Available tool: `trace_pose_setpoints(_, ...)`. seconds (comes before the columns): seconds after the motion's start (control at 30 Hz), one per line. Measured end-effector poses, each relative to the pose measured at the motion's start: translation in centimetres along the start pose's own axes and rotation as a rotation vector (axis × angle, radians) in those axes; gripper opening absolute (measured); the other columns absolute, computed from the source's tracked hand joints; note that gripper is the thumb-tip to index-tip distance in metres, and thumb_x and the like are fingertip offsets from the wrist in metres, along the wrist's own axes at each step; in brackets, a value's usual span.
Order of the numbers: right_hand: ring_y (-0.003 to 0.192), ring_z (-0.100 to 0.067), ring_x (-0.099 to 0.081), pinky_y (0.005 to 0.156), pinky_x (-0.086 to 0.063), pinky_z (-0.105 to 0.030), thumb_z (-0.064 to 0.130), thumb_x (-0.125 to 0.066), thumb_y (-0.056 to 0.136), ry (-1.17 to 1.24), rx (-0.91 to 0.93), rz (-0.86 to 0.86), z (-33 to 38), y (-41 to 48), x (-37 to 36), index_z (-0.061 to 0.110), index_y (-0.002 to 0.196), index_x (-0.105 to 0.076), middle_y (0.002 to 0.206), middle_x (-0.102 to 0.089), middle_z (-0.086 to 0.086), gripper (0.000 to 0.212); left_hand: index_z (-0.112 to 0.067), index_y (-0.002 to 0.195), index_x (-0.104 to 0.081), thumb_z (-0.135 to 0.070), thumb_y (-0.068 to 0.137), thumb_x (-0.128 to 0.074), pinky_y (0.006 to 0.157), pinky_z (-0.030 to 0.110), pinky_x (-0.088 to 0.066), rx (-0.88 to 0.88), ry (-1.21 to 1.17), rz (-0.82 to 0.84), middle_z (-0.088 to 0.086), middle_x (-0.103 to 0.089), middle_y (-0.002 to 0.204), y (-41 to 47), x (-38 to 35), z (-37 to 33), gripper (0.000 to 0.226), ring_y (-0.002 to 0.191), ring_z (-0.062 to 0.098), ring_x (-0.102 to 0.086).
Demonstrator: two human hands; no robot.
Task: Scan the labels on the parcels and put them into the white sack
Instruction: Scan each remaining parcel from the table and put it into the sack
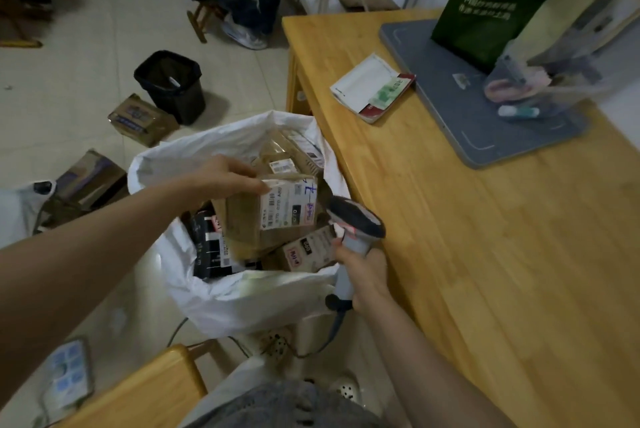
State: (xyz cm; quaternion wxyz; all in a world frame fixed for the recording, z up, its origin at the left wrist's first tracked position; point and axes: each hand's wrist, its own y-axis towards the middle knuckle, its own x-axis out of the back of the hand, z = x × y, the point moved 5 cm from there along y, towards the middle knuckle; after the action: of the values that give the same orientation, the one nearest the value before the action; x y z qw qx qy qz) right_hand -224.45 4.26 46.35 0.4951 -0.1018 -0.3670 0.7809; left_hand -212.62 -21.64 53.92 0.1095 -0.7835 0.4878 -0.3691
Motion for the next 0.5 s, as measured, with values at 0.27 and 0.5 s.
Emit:
trace_pose_setpoints(0.27,0.060,-0.014,-0.069,0.047,-0.049,-0.024,0.004,-0.079,0.069,0.105,0.047,0.071,2.4,-4.0,2.5,0.014,0.085,-0.067,0.067,-0.071,0.001,0.023,-0.034,0.129,-0.056,-0.046,0.074,-0.076,0.089,0.033,-0.049,-0.116,0.468,0.289,-0.008,-0.057,0.113,1.3,-7.2,-3.5,0.059,0.106,0.017,-0.054)
trace_pose_setpoints(0.5,0.077,-0.021,-0.065,0.058,-0.049,-0.029,0.005,-0.077,0.071,0.030,0.061,0.111,2.9,-3.7,2.3,0.013,0.092,-0.068,0.085,-0.068,-0.006,0.024,-0.035,0.109,-0.056,-0.028,0.081,-0.072,0.080,0.027,-0.042,-0.170,0.650,0.397,-0.008,-0.055,0.104,2.2,-13.8,-1.7,0.033,0.102,0.018,-0.054)
